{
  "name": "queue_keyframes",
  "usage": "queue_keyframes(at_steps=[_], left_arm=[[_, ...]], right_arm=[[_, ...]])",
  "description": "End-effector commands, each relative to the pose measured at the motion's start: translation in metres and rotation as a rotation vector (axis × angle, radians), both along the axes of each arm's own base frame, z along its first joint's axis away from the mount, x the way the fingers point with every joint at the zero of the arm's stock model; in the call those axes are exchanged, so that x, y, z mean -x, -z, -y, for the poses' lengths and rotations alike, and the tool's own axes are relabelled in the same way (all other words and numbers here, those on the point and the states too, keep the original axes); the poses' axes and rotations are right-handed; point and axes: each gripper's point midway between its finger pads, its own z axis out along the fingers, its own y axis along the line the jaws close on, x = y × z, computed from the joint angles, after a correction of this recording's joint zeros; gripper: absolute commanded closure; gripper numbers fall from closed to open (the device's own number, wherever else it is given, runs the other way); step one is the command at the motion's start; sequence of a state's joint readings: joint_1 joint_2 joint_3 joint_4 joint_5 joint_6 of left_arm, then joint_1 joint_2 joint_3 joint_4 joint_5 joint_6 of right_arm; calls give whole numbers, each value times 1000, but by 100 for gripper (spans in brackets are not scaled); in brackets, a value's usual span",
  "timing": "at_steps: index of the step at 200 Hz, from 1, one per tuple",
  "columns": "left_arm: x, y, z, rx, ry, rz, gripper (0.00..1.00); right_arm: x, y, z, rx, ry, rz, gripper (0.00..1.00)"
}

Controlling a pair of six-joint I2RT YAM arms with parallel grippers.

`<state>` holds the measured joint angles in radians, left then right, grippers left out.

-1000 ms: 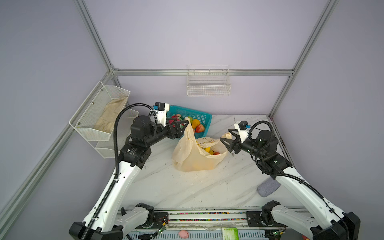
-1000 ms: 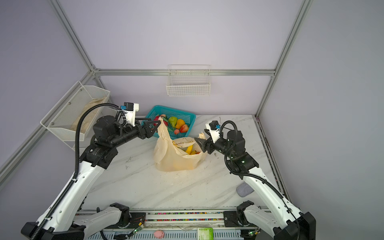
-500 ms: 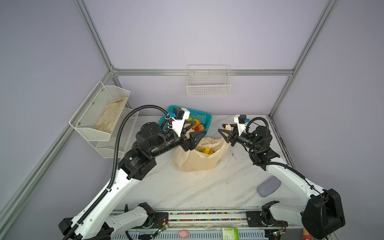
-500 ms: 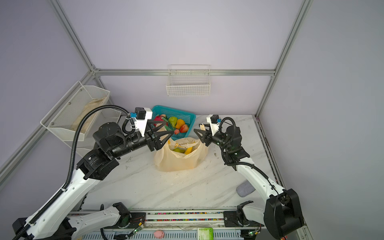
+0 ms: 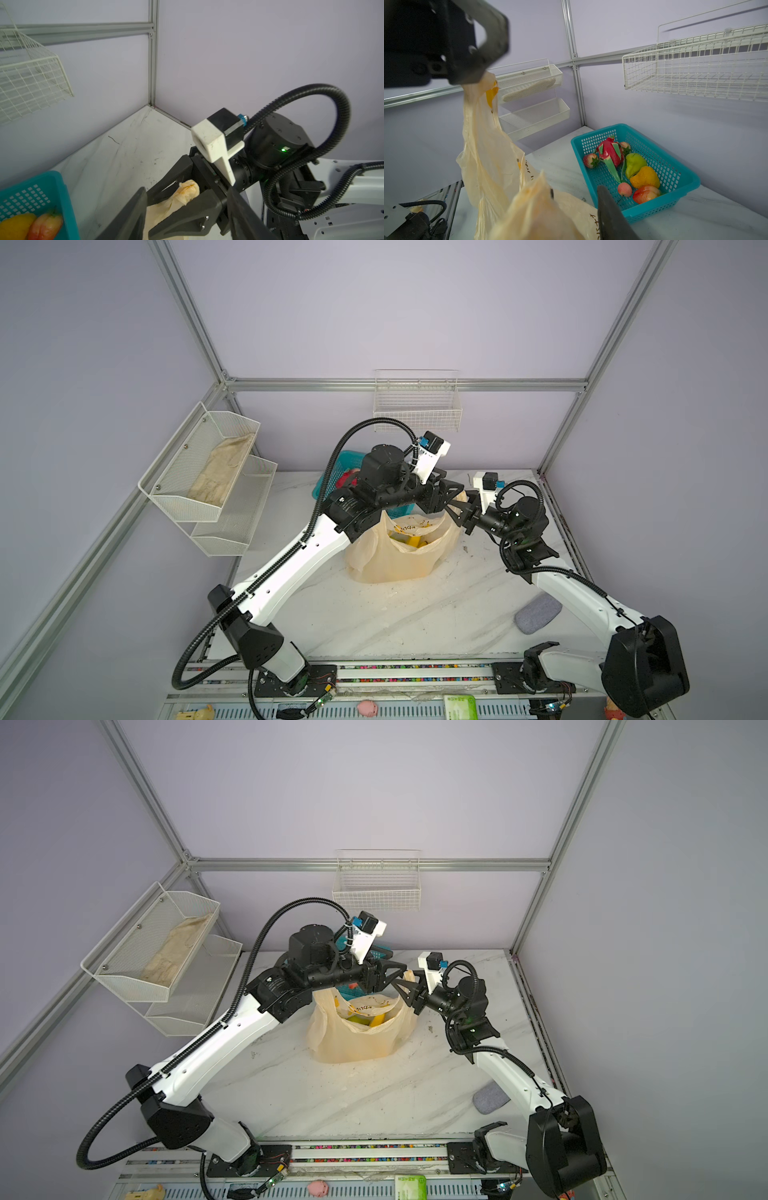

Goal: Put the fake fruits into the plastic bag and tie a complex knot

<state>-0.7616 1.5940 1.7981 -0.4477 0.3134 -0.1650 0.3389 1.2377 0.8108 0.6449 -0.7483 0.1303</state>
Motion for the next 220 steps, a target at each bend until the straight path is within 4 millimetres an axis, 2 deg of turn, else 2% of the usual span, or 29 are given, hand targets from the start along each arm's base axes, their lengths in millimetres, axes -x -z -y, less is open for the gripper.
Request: queue_keyframes(at_steps=[1, 37, 62, 82, 122, 133, 157, 173, 185, 198, 220], left_arm=[[5, -39, 2, 54, 24, 45, 39], [-3, -25, 20, 54, 65, -9, 39], [-6, -20, 26, 60, 78, -21, 44], [-7, -15, 29, 58, 88, -27, 52], [-6, -13, 31, 59, 106, -34, 75], [-6, -14, 29, 62, 105, -31, 82], [-4, -18, 22, 108, 102, -69, 100], [-2, -20, 15, 147, 113, -96, 100], [-1, -21, 10, 176, 124, -119, 100], [-1, -21, 5, 207, 126, -145, 100], [-1, -21, -3, 254, 120, -181, 100]], right_arm=[[3, -5, 0, -22, -21, 25, 63], [4, -5, 1, -23, -25, 24, 64], [4, -4, 1, -21, -26, 21, 65], [3, -3, 0, -20, -29, 17, 66], [2, -3, 1, -22, -20, 14, 67], [0, -3, 2, -25, -10, 8, 63], [-4, -1, 10, -11, 65, 3, 40], [-3, 2, 17, 34, 110, 36, 36], [-2, 3, 16, 37, 102, 38, 38], [-7, 6, 14, 29, 103, 9, 47], [-19, 25, 19, 13, 158, -56, 56]])
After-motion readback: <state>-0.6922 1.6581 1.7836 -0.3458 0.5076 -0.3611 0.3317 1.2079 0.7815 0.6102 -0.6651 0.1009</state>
